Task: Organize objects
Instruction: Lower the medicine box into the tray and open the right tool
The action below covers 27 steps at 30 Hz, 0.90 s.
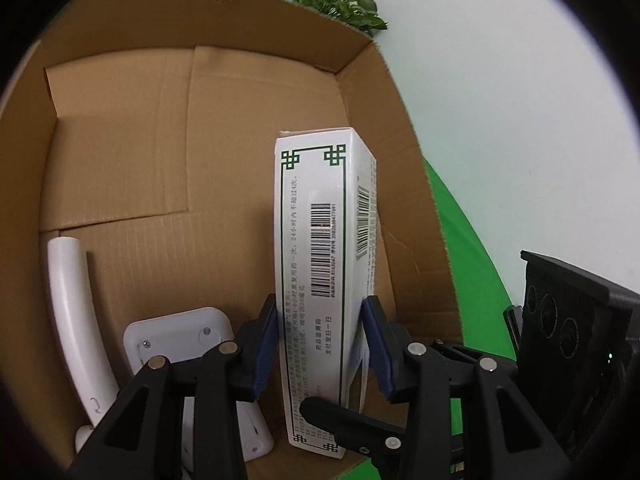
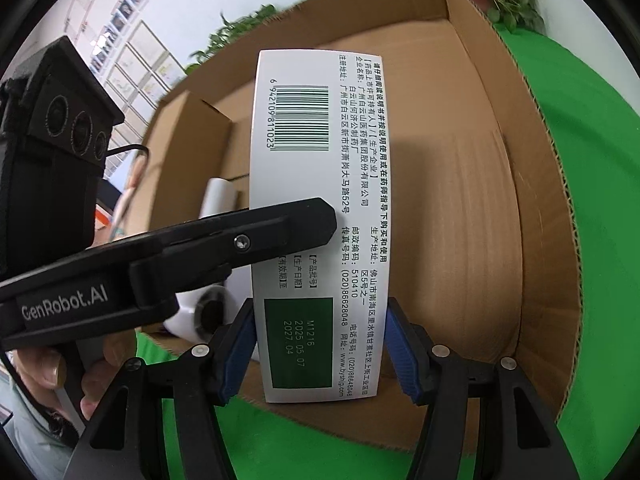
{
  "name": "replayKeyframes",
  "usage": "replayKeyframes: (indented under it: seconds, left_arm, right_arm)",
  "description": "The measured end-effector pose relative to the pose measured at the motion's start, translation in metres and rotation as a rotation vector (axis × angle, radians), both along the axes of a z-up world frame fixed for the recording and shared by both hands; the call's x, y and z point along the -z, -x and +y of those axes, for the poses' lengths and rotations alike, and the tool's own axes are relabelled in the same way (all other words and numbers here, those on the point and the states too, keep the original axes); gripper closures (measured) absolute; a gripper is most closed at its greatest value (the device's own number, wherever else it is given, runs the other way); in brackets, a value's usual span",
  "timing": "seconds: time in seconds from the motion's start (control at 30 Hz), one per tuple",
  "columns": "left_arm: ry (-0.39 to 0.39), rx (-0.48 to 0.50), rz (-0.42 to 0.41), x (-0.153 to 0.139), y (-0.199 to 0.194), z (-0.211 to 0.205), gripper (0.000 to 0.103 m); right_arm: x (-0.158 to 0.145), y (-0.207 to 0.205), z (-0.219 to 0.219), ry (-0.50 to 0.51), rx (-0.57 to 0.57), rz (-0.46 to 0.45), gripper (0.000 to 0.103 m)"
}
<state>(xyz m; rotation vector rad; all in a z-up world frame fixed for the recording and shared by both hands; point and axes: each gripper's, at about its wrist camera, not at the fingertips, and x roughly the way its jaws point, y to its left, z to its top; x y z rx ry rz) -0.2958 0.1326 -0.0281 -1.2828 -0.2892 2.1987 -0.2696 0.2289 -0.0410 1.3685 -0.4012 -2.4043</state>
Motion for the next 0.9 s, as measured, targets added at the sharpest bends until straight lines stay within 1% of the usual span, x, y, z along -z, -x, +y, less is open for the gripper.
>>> replayKeyframes:
  seconds: [0.1, 0.17, 0.2, 0.23, 0.3, 0.33, 0.37, 0.4, 0.47, 0.5, 0.53, 0.57, 0.6, 0.63, 0.73, 0.77, 0.83, 0.87, 0.9]
  left_arm:
    - [0.011, -0.013, -0.013, 0.006, 0.005, 0.001, 0.058]
    - [0.082, -0.027, -0.012, 0.007, 0.006, 0.004, 0.054]
    - [0.118, -0.029, -0.009, 0.006, 0.005, 0.005, 0.055]
    - [0.133, -0.031, -0.003, 0.002, 0.002, 0.004, 0.055]
    - [0.173, -0.050, 0.029, -0.008, -0.002, -0.001, 0.056]
    - [0.206, -0.071, 0.058, -0.016, -0.006, -0.006, 0.056]
    - [0.219, -0.089, 0.076, -0.022, -0.008, -0.011, 0.056]
    - [0.213, -0.113, 0.092, -0.030, -0.011, -0.021, 0.056]
    - [0.168, -0.157, 0.105, -0.042, -0.019, -0.040, 0.056]
    - [0.147, -0.178, 0.114, -0.048, -0.025, -0.050, 0.055]
    - [0.137, -0.199, 0.139, -0.055, -0.031, -0.062, 0.055]
    - [0.143, -0.214, 0.165, -0.060, -0.036, -0.071, 0.055]
    - [0.154, -0.231, 0.193, -0.064, -0.042, -0.079, 0.055]
    - [0.168, -0.256, 0.221, -0.069, -0.051, -0.088, 0.055]
    - [0.181, -0.300, 0.259, -0.070, -0.067, -0.108, 0.052]
    - [0.186, -0.316, 0.268, -0.073, -0.059, -0.104, 0.049]
    - [0.193, -0.347, 0.305, -0.068, -0.071, -0.119, 0.049]
    - [0.202, -0.353, 0.320, -0.066, -0.071, -0.118, 0.049]
    - [0.211, -0.362, 0.334, -0.063, -0.076, -0.120, 0.049]
  right_arm:
    - [0.003, 0.012, 0.001, -0.016, 0.013, -0.023, 0.045]
    - [0.004, 0.016, -0.003, -0.062, 0.017, -0.029, 0.045]
    - [0.005, 0.018, -0.006, -0.080, 0.018, -0.036, 0.045]
    - [0.008, 0.020, -0.008, -0.081, 0.022, -0.044, 0.045]
    - [0.009, 0.022, -0.011, -0.088, 0.035, -0.043, 0.044]
    - [0.009, 0.024, -0.012, -0.089, 0.043, -0.040, 0.044]
    - [0.010, 0.018, -0.014, -0.079, 0.049, -0.040, 0.044]
    - [0.011, 0.016, -0.019, -0.065, 0.056, -0.043, 0.043]
    - [0.014, 0.020, -0.017, -0.024, 0.070, -0.064, 0.040]
    - [0.018, 0.022, -0.017, -0.017, 0.073, -0.079, 0.039]
    - [0.022, 0.015, -0.023, -0.024, 0.068, -0.090, 0.038]
    - [0.022, 0.013, -0.023, -0.035, 0.062, -0.076, 0.036]
    - [0.021, 0.012, -0.025, -0.050, 0.065, -0.074, 0.030]
    - [0.019, 0.011, -0.026, -0.058, 0.068, -0.063, 0.028]
    - [0.010, 0.003, -0.027, -0.076, 0.078, -0.006, 0.028]
    - [0.007, 0.001, -0.027, -0.075, 0.081, 0.013, 0.028]
    - [0.002, -0.004, -0.027, -0.056, 0.072, 0.037, 0.029]
    - [0.002, -0.006, -0.029, -0.055, 0.066, 0.042, 0.032]
    - [0.003, -0.007, -0.033, -0.084, 0.064, 0.049, 0.043]
